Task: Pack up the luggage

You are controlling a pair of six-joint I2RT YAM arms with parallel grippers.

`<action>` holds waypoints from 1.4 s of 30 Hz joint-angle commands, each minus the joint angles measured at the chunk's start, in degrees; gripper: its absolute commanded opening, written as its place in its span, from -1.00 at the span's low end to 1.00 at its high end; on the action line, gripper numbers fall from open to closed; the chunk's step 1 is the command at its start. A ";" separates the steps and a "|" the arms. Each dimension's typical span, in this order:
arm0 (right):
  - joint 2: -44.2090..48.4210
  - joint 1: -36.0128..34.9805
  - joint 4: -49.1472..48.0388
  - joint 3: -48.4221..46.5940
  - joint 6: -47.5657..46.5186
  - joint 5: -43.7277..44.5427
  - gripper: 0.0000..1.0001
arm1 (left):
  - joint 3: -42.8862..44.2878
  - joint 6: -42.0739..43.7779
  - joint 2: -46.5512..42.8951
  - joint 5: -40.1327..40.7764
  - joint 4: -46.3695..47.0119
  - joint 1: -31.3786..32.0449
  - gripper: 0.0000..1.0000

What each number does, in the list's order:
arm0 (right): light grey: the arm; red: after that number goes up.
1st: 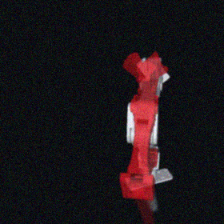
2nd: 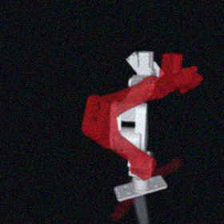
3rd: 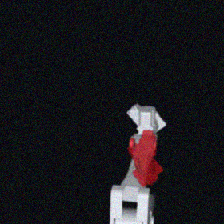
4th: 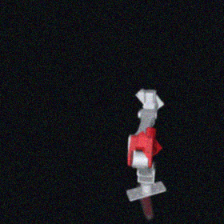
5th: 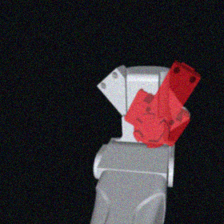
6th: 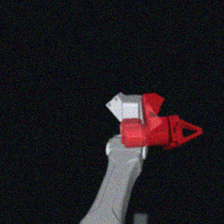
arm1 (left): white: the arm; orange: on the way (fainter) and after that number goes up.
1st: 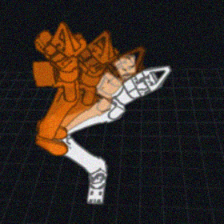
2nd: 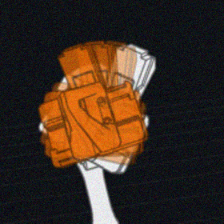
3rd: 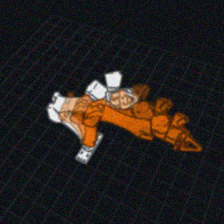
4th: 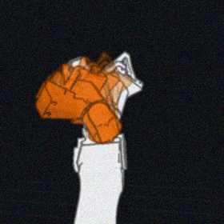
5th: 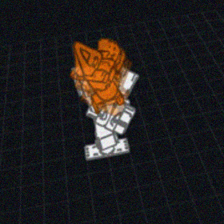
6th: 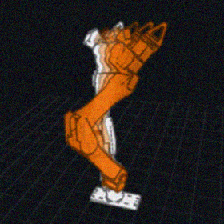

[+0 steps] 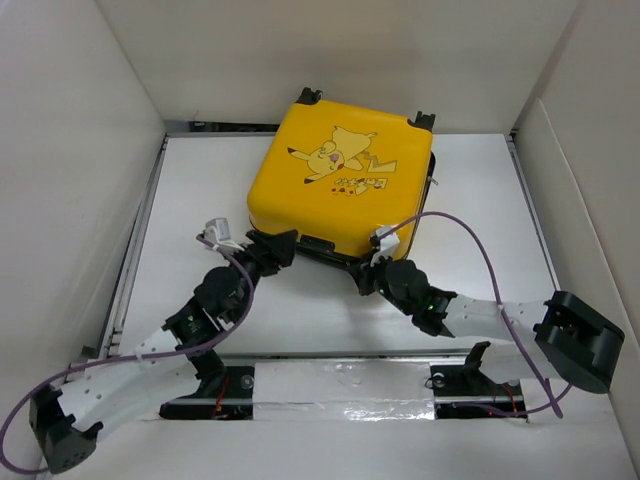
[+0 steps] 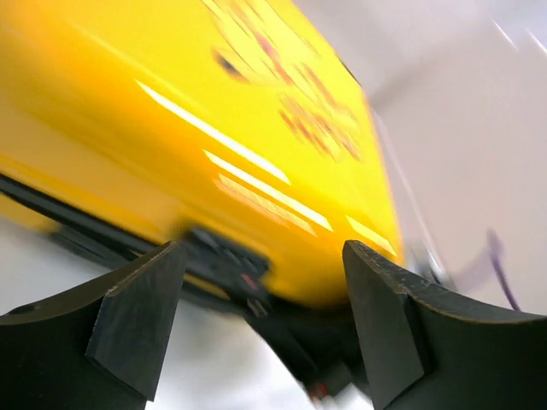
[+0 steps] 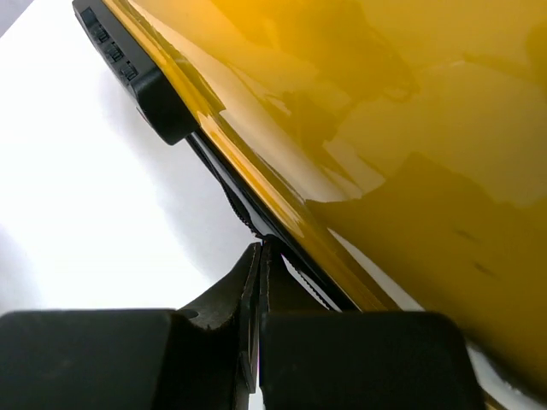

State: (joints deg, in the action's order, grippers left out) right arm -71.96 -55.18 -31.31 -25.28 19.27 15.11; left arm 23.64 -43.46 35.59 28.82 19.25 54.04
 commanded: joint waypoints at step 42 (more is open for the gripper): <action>-9.50 -3.27 -7.63 -11.72 -9.51 -19.76 -1.00 | 7.74 -4.18 42.29 -35.67 25.85 -23.65 0.39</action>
State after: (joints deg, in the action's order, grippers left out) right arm -79.07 -52.62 -29.63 -32.01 11.40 9.67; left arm 28.23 -48.40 80.16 10.11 39.92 21.34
